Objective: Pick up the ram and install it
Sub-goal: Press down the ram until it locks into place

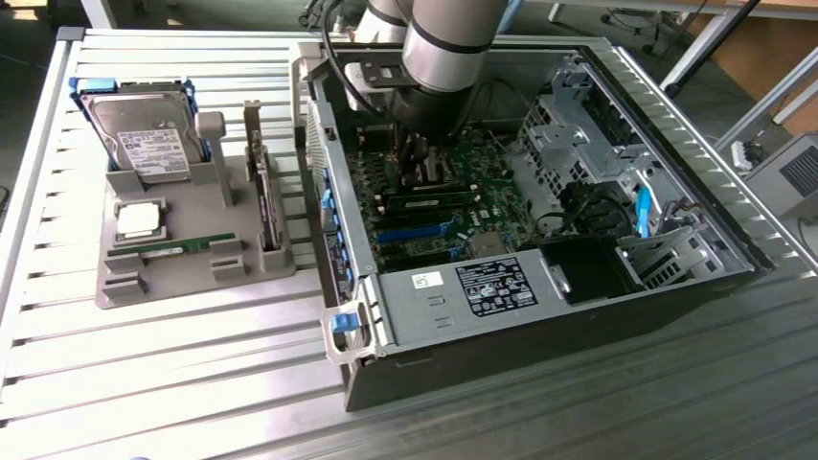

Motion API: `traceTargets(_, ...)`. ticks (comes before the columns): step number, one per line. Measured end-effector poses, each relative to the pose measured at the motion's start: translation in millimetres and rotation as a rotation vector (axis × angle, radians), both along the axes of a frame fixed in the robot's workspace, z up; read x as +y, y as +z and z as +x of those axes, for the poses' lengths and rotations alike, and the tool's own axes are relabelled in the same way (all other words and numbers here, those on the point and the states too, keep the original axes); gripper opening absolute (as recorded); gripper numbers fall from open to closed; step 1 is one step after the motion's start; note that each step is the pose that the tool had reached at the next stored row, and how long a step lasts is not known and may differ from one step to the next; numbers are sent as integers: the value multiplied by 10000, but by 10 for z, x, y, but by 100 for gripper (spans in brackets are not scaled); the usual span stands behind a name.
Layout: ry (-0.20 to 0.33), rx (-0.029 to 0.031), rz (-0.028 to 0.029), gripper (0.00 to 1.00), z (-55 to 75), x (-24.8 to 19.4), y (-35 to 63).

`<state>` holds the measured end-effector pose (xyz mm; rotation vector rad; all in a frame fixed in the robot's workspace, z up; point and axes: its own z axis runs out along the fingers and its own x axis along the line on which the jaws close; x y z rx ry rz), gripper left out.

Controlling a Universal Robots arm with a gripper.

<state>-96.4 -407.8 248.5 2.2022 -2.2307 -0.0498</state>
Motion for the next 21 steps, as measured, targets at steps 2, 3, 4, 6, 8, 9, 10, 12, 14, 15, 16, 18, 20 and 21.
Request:
traceTargets(2, 0, 0, 0, 9, 0, -3, -18)
traceTargets(3, 0, 0, -1, 9, 0, -5, -26)
traceTargets(4, 0, 1, -1, 9, 0, -6, -30)
traceTargets(6, 0, 0, 0, 9, -1, -10, -44)
traceTargets(8, 0, 1, 0, 9, -1, -15, -61)
traceTargets(9, 0, 1, -1, 9, -2, -17, -72)
traceTargets(10, 0, 0, 0, 9, -2, -18, -79)
traceTargets(12, 0, 0, 1, 9, -1, -20, -92)
traceTargets(14, 0, 2, -2, 9, -2, -22, -117)
traceTargets(15, 0, 1, -2, 9, -2, -22, -130)
traceTargets(16, 0, 2, -2, 9, -2, -22, -141)
traceTargets(18, 0, 3, -6, 9, -2, -23, -169)
traceTargets(20, 1, 3, -4, 9, -2, -23, -194)
traceTargets(21, 0, 2, -3, 9, -2, -22, -195)
